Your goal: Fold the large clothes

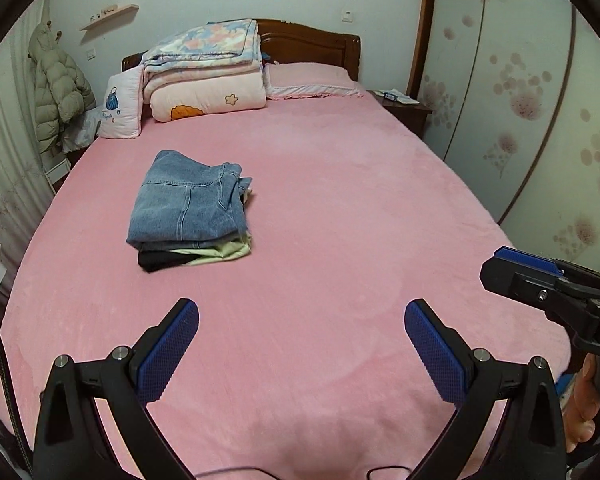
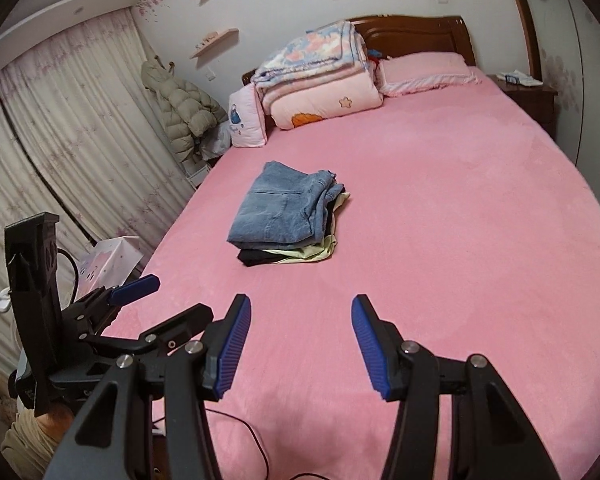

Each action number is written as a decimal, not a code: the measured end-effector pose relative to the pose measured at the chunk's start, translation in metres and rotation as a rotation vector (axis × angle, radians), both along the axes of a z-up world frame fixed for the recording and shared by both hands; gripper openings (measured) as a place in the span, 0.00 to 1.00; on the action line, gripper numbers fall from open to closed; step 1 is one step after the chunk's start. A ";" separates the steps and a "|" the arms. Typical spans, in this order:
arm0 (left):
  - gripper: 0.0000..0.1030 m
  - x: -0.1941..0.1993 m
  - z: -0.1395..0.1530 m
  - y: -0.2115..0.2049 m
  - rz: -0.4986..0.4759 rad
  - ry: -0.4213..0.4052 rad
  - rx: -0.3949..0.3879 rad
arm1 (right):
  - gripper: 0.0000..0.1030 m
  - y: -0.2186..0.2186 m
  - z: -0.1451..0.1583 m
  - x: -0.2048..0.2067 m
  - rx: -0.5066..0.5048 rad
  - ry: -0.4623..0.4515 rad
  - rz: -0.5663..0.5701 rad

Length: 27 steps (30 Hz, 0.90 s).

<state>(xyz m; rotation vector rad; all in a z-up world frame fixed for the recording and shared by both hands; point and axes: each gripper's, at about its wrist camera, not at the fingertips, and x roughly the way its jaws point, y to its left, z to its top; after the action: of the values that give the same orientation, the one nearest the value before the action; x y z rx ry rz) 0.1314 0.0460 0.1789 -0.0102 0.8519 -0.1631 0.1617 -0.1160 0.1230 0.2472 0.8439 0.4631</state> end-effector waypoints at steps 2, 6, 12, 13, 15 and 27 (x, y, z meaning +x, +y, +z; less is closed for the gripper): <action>0.99 -0.021 0.005 -0.005 -0.001 0.001 0.000 | 0.51 -0.003 0.011 -0.023 0.001 -0.017 0.010; 0.99 -0.058 0.005 -0.014 -0.002 0.006 -0.001 | 0.51 -0.002 0.017 -0.060 -0.031 -0.049 0.022; 0.99 -0.094 -0.004 -0.025 0.044 -0.037 0.023 | 0.51 -0.004 0.000 -0.100 -0.067 -0.052 0.001; 0.99 -0.096 -0.006 -0.026 0.053 -0.044 0.031 | 0.51 -0.006 -0.003 -0.105 -0.071 -0.054 -0.007; 0.99 -0.103 -0.010 -0.028 0.074 -0.059 0.038 | 0.51 -0.010 -0.008 -0.114 -0.078 -0.066 -0.029; 0.99 -0.115 -0.039 -0.033 0.115 -0.056 0.035 | 0.51 -0.017 -0.043 -0.127 -0.152 -0.094 -0.103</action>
<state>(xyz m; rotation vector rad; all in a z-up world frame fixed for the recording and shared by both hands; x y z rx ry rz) 0.0161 0.0130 0.1395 -0.0214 0.7958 -0.0399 0.0344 -0.1334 0.0803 0.1272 0.7660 0.3100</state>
